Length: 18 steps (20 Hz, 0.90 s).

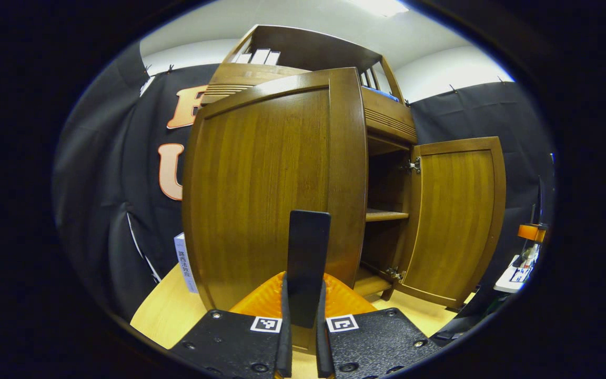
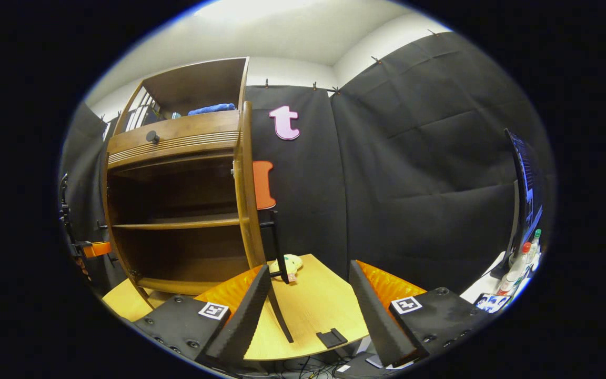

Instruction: Open the right door of the double-door shoe cabinet with the right hand, and open the left door with the left hand.

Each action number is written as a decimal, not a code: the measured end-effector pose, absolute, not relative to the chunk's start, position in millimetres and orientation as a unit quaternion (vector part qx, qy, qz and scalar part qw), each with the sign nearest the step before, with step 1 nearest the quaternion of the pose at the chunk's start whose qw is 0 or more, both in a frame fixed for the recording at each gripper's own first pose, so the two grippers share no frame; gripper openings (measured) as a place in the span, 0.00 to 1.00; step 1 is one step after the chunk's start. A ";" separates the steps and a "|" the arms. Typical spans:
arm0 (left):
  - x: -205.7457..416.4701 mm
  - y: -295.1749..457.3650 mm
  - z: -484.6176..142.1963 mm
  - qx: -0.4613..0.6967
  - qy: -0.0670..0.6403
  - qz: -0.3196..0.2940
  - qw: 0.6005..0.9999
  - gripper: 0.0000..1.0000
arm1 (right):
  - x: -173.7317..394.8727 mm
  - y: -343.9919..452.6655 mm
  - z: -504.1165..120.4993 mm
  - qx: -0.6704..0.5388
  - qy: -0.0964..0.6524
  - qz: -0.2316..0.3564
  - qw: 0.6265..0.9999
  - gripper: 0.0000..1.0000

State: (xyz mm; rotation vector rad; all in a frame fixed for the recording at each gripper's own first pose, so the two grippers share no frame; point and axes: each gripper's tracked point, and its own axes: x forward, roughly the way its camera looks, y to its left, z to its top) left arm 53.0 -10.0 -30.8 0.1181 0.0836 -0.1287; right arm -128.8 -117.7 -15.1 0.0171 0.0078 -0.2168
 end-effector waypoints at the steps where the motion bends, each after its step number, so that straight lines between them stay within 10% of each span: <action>1: 46.3 -2.3 -28.0 0.062 0.040 -0.057 0.996 0.18 | -131.9 -114.8 -17.5 0.010 0.005 -0.104 0.994 0.97; 18: -8.6 92.1 -8.0 0.095 0.027 0.039 0.994 0.04 | -105.9 -70.5 -24.1 0.014 0.010 -0.045 0.999 0.97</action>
